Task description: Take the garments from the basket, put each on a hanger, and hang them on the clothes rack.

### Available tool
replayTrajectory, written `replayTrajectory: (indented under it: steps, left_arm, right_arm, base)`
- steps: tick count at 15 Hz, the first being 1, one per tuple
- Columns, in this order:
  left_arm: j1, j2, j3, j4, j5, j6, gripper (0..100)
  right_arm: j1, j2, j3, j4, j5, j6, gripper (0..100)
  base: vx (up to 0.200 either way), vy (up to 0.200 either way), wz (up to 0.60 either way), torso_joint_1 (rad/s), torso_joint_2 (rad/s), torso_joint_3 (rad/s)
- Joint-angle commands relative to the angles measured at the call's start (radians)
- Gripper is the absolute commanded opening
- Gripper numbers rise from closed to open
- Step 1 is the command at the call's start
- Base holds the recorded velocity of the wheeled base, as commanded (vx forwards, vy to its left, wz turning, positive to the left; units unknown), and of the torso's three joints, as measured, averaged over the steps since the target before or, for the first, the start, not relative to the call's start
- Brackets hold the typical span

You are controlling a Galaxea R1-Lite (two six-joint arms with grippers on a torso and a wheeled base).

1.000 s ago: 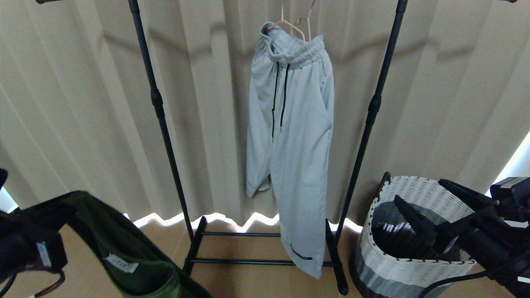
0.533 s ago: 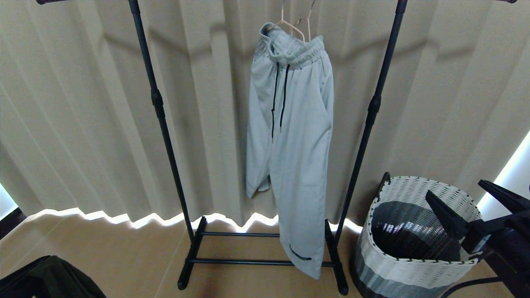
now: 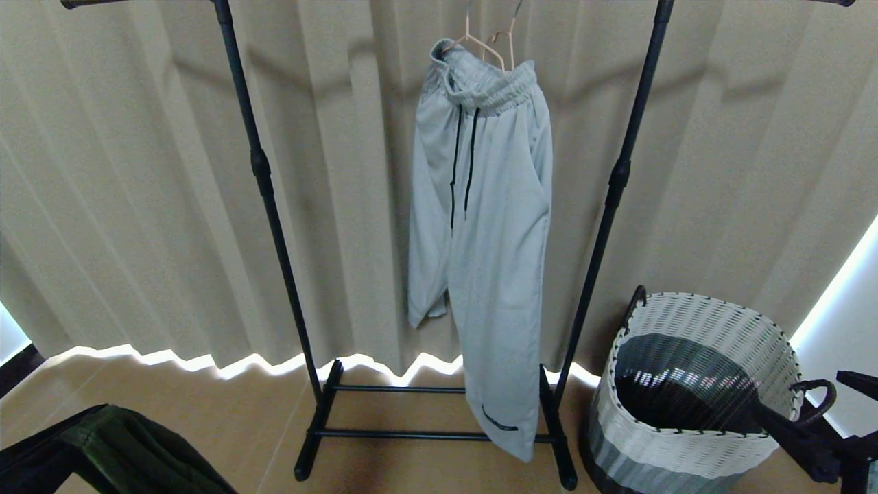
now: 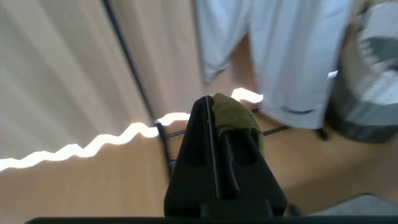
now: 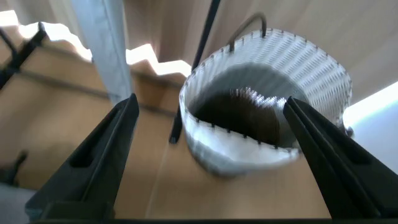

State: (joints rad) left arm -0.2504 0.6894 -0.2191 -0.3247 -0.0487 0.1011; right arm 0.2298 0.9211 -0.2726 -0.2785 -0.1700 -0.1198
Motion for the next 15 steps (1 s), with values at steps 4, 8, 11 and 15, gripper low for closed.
replayTrajectory:
  steps: [4,8,11,15]
  left_arm:
    - [-0.046,0.076,-0.034,-0.054,-0.01,-0.046,0]
    - [-0.047,0.137,-0.074,-0.088,-0.01,-0.054,0]
    - [-0.046,0.167,-0.057,-0.1,-0.01,-0.058,0]
    - [-0.041,0.16,-0.046,-0.148,-0.01,-0.049,0]
  right_arm:
    - [0.002,-0.108,0.032,-0.001,0.0,0.0,100]
    - [0.017,-0.113,0.0,-0.042,0.006,-0.001,100]
    - [0.017,-0.074,-0.024,-0.079,0.004,-0.001,100]
    - [0.013,-0.07,0.024,-0.073,0.001,-0.001,100]
  base:
    - [0.0,0.0,0.0,0.0,0.0,0.0]
    - [0.0,0.0,0.0,0.0,0.0,0.0]
    - [0.0,0.0,0.0,0.0,0.0,0.0]
    - [0.0,0.0,0.0,0.0,0.0,0.0]
